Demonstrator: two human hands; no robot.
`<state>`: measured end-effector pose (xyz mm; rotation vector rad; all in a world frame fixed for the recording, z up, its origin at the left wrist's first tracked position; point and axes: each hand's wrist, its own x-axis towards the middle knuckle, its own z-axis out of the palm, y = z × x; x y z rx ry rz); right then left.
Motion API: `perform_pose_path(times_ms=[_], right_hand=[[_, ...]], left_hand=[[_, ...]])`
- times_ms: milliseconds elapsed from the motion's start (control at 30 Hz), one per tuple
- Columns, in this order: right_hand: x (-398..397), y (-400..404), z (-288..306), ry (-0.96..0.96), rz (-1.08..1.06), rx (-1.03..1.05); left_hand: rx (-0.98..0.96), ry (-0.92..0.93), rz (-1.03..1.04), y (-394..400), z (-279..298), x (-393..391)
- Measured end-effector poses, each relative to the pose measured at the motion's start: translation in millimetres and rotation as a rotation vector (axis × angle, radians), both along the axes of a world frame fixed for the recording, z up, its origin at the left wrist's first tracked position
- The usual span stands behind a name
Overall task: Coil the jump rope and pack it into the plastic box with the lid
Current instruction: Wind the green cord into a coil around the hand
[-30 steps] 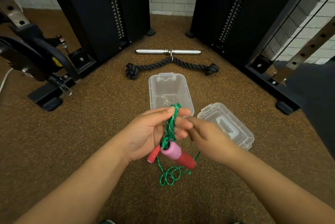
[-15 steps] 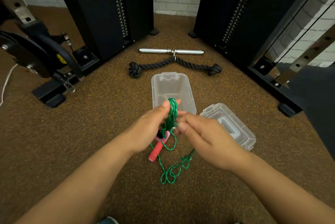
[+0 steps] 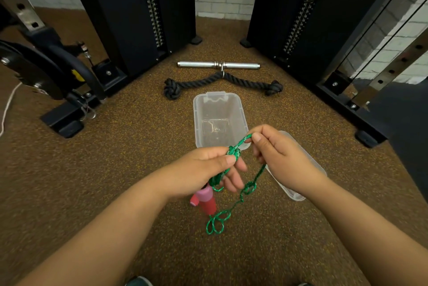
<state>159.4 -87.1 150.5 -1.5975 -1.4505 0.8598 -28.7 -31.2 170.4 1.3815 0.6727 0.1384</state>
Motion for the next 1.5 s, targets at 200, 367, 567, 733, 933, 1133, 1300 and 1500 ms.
perform_pose_path(times_ms=[200, 367, 567, 733, 933, 1133, 1300, 1500], right_hand=[[-4, 0, -7, 0.032, 0.008, -0.057], [-16, -6, -13, -0.177, 0.062, -0.093], [-28, -16, -16, -0.532, 0.258, 0.0], [-35, -19, -6, -0.626, 0.39, 0.061], [-22, -10, 18, -0.087, 0.168, 0.034], [-10, -3, 12, 0.103, 0.1, -0.079], [-5, -3, 20, 0.468, 0.111, -0.259], [3, -8, 9, 0.43, 0.256, -0.431]], left_hand=[[-0.176, -0.156, 0.13, 2, 4, -1], [-0.329, -0.391, 0.332, 6, 4, 2], [-0.343, -0.435, 0.441, 12, 1, 3], [-0.043, -0.139, 0.356, 11, 0, 2], [0.171, 0.139, 0.078, 6, -9, -10], [-0.028, 0.002, -0.039, 4, 3, -2], [-0.057, -0.135, 0.167, 6, -4, -1], [-0.196, -0.276, 0.431, 18, 3, -4]])
